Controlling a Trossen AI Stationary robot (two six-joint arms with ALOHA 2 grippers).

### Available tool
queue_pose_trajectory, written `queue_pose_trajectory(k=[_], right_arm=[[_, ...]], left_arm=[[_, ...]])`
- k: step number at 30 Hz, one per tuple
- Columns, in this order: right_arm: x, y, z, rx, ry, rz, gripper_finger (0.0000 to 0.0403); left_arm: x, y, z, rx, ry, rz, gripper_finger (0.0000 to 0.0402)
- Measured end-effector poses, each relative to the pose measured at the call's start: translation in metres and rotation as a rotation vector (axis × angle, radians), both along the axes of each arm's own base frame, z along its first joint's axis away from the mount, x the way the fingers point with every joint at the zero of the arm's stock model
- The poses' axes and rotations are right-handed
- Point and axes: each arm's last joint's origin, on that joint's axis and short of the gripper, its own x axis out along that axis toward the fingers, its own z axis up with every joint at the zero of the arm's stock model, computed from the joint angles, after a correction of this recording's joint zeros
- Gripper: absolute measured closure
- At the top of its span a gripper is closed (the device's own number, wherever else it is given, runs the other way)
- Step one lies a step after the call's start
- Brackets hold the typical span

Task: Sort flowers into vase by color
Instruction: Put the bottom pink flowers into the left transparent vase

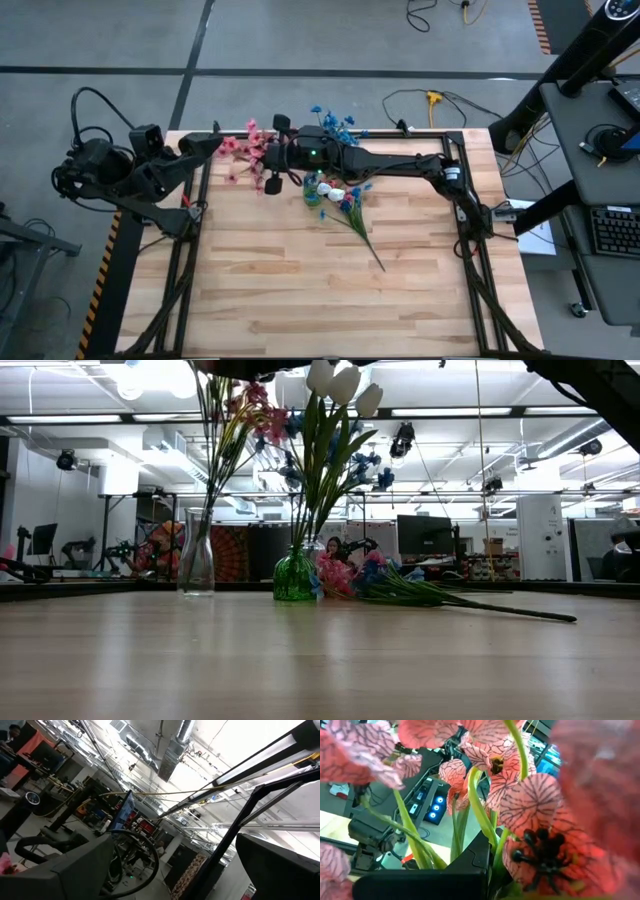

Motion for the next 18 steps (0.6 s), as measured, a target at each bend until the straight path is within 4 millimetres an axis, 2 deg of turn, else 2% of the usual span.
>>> queue_pose_trajectory(k=[18], right_arm=[[-0.0002, -0.0012, -0.0006, 0.024, 0.003, 0.006, 0.0390]], left_arm=[[-0.0004, 0.0004, -0.0015, 0.068, 0.029, 0.037, 0.0002]])
